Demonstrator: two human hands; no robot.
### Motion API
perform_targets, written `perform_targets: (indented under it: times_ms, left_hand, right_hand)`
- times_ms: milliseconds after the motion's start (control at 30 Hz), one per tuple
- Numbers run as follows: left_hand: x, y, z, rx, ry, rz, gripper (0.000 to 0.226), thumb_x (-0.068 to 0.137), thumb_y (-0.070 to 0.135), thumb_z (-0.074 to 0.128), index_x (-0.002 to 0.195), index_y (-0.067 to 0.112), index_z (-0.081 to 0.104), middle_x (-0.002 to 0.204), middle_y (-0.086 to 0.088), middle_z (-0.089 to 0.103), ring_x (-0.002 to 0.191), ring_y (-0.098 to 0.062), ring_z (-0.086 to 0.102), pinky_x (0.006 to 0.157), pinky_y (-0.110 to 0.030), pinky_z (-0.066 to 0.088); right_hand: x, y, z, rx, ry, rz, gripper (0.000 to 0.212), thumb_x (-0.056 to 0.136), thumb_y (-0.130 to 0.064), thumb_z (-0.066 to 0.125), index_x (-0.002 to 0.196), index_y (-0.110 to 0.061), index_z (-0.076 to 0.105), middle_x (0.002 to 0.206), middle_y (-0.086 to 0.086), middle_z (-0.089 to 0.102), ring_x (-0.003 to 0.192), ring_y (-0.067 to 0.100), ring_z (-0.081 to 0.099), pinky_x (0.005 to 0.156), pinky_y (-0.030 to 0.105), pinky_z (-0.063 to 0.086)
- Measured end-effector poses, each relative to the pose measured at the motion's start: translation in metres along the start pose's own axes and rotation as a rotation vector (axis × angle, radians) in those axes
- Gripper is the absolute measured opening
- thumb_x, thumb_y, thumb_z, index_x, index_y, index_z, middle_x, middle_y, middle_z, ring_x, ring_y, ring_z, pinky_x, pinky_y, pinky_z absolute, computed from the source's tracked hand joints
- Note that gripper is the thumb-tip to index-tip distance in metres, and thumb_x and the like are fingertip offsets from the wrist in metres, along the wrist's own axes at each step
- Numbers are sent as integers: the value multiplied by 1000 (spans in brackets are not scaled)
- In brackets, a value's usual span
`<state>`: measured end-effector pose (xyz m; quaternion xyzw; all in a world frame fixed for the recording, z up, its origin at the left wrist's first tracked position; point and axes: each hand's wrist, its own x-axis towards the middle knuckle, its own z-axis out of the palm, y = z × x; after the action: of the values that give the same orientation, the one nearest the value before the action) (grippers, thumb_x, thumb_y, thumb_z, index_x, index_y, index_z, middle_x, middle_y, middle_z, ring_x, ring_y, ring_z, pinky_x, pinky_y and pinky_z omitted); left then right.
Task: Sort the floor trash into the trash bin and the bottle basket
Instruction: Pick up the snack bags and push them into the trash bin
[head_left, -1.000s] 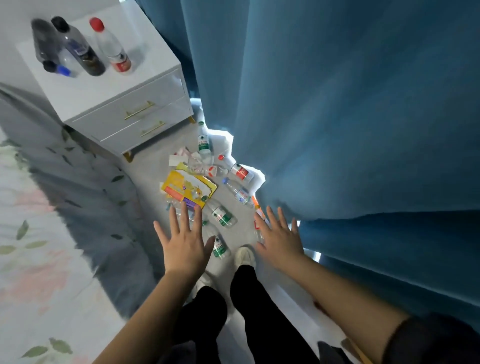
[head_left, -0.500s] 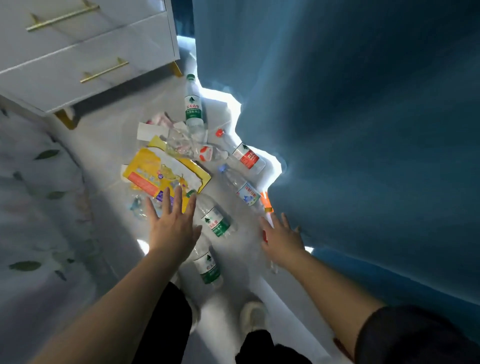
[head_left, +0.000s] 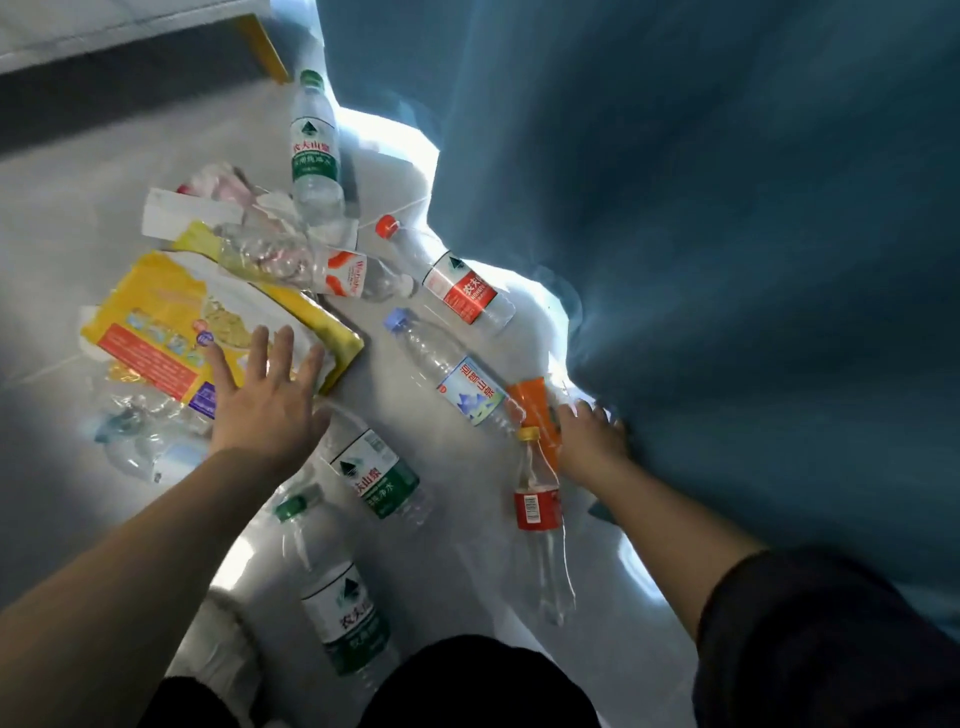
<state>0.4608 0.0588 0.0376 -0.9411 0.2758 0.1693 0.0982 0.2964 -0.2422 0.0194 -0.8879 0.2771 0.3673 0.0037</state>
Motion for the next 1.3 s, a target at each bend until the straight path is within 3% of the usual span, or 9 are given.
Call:
perform_targets:
  times_ms: [100, 167, 333, 533, 700, 833, 967, 1200, 1300]
  left_hand:
    - [-3, 7, 3, -19, 6, -6, 71, 93, 52, 38, 152, 23, 12, 159, -11, 5, 146, -32, -2, 110, -63, -4]
    - [-7, 9, 3, -27, 10, -2, 72, 92, 53, 39, 152, 23, 12, 159, -11, 4, 146, -31, -4, 110, -63, -4]
    - [-9, 7, 8, -30, 33, 5, 71, 92, 53, 39, 151, 23, 14, 159, -11, 6, 147, -31, -3, 111, -62, -4]
    - [-13, -3, 20, 6, 3, -6, 73, 92, 54, 37, 152, 21, 11, 159, -11, 4, 147, -31, -3, 111, -61, -7]
    - [-13, -7, 25, 43, -20, -17, 74, 92, 56, 34, 152, 22, 8, 160, -11, 2, 147, -30, -4, 111, -61, -5]
    - [-10, -8, 26, 35, -18, -20, 75, 92, 56, 36, 152, 21, 9, 160, -11, 4, 147, -30, -3, 111, -62, -4]
    - [-8, -13, 25, 33, -11, -20, 73, 91, 55, 38, 151, 20, 14, 159, -11, 8, 147, -31, 1, 112, -62, 0]
    - [-9, -17, 16, -32, -35, -64, 72, 92, 54, 39, 150, 18, 17, 158, -11, 14, 147, -32, 2, 112, -62, 3]
    - [-5, -19, 9, -122, -64, -141, 73, 91, 55, 40, 150, 17, 17, 158, -11, 14, 146, -31, 2, 111, -62, 3]
  right_hand:
    - [8, 0, 5, 50, 13, -24, 48, 93, -31, 46, 140, -23, 36, 138, 5, 44, 125, 27, 45, 101, 43, 36]
    - [12, 0, 6, 37, 25, -39, 61, 90, -29, 55, 144, -24, 28, 141, 7, 39, 124, 29, 44, 96, 42, 40]
    - [33, -4, 1, -129, -45, -94, 110, 77, -28, 76, 149, -40, -6, 159, 2, -13, 140, 35, 19, 98, 53, 39]
    - [52, -13, 10, -283, 33, -209, 104, 78, -33, 73, 149, -39, -3, 153, 6, 9, 126, 32, 36, 92, 43, 45]
    - [62, -22, 9, -334, 210, -292, 60, 85, -26, 65, 132, -23, 28, 133, 3, 38, 114, 27, 46, 77, 35, 46]
    - [64, -25, 6, -370, 167, -308, 43, 93, -31, 57, 129, -18, 39, 130, 3, 40, 115, 26, 47, 78, 32, 45]
    - [56, -21, -4, -287, 126, -325, 27, 94, -12, 50, 120, -12, 50, 123, 5, 49, 108, 29, 55, 78, 34, 47]
    - [43, -15, -45, -307, 181, -354, 34, 80, 8, 57, 109, -9, 51, 115, 10, 50, 97, 32, 61, 65, 36, 42]
    - [34, -9, -64, -377, 196, -427, 37, 75, 9, 61, 99, -15, 48, 108, 7, 51, 85, 30, 61, 55, 32, 32]
